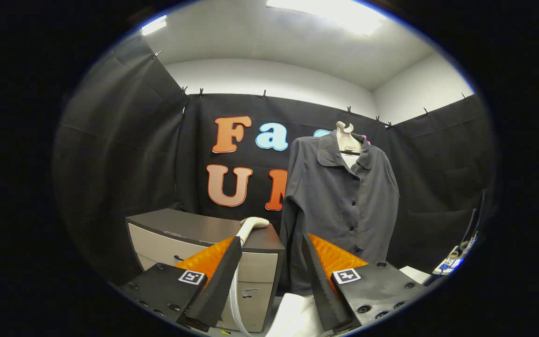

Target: Iron the clothes twice with a garment steamer, once on the left side and once on the right side.

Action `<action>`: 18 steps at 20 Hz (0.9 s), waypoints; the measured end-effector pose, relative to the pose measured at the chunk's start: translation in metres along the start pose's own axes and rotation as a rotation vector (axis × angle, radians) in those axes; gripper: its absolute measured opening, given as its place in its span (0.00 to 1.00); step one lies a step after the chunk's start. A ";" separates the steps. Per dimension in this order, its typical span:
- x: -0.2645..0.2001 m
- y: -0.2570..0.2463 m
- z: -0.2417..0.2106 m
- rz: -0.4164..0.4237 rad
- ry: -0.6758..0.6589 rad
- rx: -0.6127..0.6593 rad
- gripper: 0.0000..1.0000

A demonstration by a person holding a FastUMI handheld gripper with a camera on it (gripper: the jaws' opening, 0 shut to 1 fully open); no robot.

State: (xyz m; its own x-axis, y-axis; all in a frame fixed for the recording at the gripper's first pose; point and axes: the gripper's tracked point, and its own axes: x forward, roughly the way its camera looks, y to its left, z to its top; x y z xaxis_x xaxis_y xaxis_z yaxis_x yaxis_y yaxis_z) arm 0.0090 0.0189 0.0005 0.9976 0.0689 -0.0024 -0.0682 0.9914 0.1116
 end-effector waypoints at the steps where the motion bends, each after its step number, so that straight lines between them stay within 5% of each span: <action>1: 0.001 0.001 0.001 0.003 0.000 -0.001 0.84; 9: 0.026 0.006 0.005 -0.014 0.010 -0.022 0.84; 18: 0.132 0.001 0.003 -0.115 0.128 -0.034 0.84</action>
State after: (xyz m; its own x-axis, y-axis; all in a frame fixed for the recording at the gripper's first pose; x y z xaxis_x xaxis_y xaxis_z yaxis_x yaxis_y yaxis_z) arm 0.1406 0.0288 0.0030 0.9896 -0.0335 -0.1398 0.0436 0.9966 0.0698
